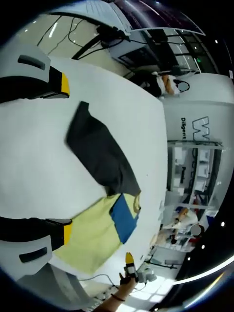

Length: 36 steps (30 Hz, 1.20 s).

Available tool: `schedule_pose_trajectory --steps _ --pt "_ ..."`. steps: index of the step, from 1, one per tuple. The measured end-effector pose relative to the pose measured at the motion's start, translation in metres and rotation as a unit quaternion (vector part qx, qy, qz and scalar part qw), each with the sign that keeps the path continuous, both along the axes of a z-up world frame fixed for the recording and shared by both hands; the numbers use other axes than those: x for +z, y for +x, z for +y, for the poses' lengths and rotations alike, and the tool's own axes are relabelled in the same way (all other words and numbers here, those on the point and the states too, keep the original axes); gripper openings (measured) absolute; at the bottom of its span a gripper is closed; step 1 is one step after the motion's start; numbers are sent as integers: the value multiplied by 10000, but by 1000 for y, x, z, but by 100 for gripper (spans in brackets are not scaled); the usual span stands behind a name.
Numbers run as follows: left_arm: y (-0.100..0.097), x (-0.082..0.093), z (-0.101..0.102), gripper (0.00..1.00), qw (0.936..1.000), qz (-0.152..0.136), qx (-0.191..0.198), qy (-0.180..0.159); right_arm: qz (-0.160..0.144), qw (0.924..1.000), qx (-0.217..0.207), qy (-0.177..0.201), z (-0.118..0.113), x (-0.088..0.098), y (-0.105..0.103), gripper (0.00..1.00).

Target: Fold the garment on the visible template until the final outline fits inside the template.

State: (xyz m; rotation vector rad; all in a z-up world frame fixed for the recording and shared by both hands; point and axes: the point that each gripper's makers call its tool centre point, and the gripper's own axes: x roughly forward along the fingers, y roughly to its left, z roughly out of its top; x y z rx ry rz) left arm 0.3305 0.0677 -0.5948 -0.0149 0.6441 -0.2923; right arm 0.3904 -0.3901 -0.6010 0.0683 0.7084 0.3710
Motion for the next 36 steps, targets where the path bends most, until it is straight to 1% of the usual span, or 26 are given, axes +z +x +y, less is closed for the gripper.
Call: schedule_pose_trajectory --steps 2,4,6,7,12,14,15,16,18,19,23,25,26,28,29,32,36 --pt "2 -2 3 96 10000 59 63 -51 -36 10000 34 -50 0 5 -8 99" --pt "7 -2 7 96 9998 3 173 12 -61 9999 80 -106 0 9 -16 99" --pt "9 -2 8 96 9998 -3 184 -8 -82 9998 103 -114 0 12 -20 99" --pt "11 -4 8 95 9997 26 232 -115 -94 9998 129 -104 0 15 -27 99" --pt "22 -11 14 92 9988 75 437 -220 -130 9996 231 -105 4 20 -45 99" --pt "26 -15 18 89 9982 116 538 -257 -123 9996 240 -121 4 20 -51 99" --pt "28 -15 19 86 9976 115 609 -306 -136 9996 219 -109 4 21 -54 99" --pt "31 -15 20 83 9961 102 744 -467 -160 9997 159 -67 4 22 -54 99" --pt "35 -17 22 80 9945 77 866 -578 -179 9998 103 32 4 23 -58 99" --pt "37 -19 23 79 9941 72 916 -577 -174 9998 97 36 4 23 -60 99" --pt "41 -32 29 72 9917 237 1142 -541 -175 9997 100 -110 3 22 -67 99" --pt "44 -36 34 68 9893 183 1354 -516 -212 9995 112 -188 2 24 -71 99" --pt "45 -37 36 67 9887 172 1400 -505 -220 9995 113 -193 2 25 -71 99" --pt "47 -41 38 66 9875 191 1486 -484 -225 9995 96 -201 0 26 -74 99" --pt "48 -44 40 66 9865 252 1544 -473 -228 9995 97 -199 0 26 -75 99" --pt "50 -50 46 65 9842 278 1715 -353 -232 9994 107 -242 0 27 -78 99" --pt "53 -55 47 59 9813 340 1843 -441 -253 9992 106 -290 0 28 -78 99"
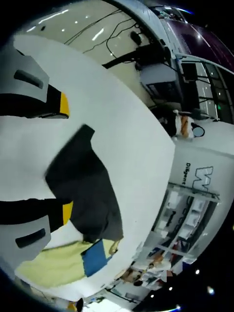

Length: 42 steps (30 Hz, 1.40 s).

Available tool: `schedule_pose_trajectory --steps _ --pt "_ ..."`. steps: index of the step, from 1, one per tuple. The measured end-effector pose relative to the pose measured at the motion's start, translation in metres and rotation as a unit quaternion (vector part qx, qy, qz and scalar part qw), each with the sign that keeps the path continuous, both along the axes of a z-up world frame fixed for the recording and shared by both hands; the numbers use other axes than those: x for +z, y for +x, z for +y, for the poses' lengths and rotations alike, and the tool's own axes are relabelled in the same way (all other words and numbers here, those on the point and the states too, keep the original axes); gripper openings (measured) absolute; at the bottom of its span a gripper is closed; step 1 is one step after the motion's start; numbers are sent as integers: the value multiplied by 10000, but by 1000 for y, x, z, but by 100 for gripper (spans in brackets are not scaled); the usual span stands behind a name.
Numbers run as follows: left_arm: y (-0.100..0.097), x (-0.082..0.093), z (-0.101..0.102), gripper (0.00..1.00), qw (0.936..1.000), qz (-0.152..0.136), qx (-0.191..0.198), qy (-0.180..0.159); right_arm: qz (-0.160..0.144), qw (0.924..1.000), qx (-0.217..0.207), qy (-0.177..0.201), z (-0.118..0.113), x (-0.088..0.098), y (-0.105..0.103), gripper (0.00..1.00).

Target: Fold the garment on the visible template until the final outline fits inside the template.

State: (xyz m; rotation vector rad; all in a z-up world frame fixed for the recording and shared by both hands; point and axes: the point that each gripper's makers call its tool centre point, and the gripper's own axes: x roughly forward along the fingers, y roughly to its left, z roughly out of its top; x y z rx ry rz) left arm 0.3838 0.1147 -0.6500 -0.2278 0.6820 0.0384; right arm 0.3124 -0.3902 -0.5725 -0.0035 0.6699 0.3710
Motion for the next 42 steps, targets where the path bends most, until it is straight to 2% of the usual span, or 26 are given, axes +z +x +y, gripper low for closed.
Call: schedule_pose_trajectory --steps 4,6,8,11,15,20,23,24,29,34,42 --pt "1 -6 1 53 9999 65 47 105 -1 10000 -8 45 1 1 0 94" --pt "1 -9 1 42 9999 81 95 45 -6 10000 -30 51 0 2 0 92" --pt "2 -12 0 38 9997 86 195 -113 -17 10000 -40 56 -1 2 0 91" --pt "4 -12 2 31 9998 55 174 -29 -37 10000 -61 51 -2 3 0 90" --pt "3 -9 0 21 9996 66 244 -136 -27 10000 -90 31 -4 2 -1 88" --pt "5 -10 3 11 9995 150 241 112 -3 10000 -84 22 -3 1 -2 87" --pt "3 -14 9 1 9987 286 330 263 13 10000 -92 -20 -5 -1 -3 86" --pt "3 -15 10 0 9984 311 310 353 21 9999 -101 -34 -5 -1 -3 86" --pt "5 -17 12 0 9984 294 342 343 30 9999 -95 -38 -5 -2 -3 84" --pt "7 -4 21 0 9979 24 465 453 9 9999 -92 -42 -5 0 -2 84" --pt "18 -3 26 0 9978 0 401 522 85 9999 -23 -53 -1 -4 -4 84"
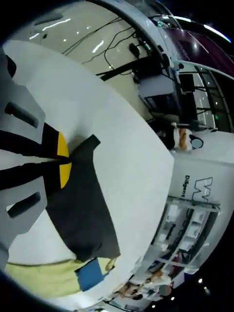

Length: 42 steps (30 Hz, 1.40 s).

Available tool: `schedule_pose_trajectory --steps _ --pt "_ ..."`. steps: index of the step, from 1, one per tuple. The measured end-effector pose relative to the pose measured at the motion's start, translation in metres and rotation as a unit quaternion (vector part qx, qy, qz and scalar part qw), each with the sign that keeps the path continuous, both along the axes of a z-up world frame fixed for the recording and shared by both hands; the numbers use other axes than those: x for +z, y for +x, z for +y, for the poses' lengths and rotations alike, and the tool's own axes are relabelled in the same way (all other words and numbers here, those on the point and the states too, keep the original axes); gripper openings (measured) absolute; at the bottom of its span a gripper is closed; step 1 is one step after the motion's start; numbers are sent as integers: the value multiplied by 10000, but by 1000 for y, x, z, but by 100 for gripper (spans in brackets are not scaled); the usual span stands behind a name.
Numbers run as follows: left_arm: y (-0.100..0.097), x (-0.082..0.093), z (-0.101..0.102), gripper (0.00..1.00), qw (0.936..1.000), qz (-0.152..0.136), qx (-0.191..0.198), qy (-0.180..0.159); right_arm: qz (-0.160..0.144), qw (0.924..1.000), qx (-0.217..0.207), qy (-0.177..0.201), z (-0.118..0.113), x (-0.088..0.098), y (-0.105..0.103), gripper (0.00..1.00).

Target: Fold the garment on the visible template until the final outline fits inside the template.

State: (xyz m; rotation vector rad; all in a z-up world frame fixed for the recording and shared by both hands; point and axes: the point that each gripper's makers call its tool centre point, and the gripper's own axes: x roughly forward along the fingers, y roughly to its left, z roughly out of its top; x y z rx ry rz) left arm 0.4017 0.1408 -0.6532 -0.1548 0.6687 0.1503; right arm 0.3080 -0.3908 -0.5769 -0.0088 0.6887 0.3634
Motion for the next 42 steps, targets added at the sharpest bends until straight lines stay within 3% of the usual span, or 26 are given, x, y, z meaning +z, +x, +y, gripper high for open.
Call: schedule_pose_trajectory --steps 16,27,42 --pt "20 -8 13 0 9995 195 -164 193 120 9999 45 -53 1 -5 -2 85" --pt "17 -10 13 0 9993 263 -125 214 158 9998 74 -98 0 -6 -2 85" --pt "22 16 4 0 9989 83 -344 294 151 9996 194 -126 6 -4 -3 86"
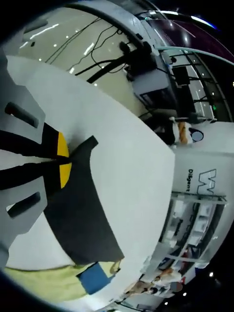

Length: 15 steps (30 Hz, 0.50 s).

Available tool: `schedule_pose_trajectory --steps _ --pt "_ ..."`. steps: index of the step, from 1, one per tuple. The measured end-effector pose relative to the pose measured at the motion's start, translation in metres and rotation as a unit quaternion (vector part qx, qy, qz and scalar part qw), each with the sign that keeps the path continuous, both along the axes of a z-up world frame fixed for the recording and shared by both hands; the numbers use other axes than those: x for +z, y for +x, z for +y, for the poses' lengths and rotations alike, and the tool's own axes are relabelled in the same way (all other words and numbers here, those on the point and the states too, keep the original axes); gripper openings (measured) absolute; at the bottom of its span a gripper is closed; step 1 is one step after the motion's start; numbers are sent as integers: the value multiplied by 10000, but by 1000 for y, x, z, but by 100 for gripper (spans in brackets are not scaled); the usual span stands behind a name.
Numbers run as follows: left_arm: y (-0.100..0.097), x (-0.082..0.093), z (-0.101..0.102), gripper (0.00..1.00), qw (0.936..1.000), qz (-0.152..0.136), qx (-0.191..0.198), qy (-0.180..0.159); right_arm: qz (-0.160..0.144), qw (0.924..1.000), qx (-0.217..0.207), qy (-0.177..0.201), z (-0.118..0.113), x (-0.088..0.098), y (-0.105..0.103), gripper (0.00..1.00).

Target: Fold the garment on the visible template until the final outline fits inside the template.

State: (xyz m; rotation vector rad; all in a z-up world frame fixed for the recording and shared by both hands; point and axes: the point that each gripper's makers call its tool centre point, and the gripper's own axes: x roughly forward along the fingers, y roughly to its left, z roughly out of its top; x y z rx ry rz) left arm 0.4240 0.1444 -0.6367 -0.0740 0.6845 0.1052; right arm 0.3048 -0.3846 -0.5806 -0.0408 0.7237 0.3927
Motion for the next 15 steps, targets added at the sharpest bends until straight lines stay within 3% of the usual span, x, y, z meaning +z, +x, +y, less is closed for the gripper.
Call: schedule_pose_trajectory --steps 15 --pt "20 30 -32 0 9980 -267 -567 -35 129 9999 34 61 3 -7 -4 89"
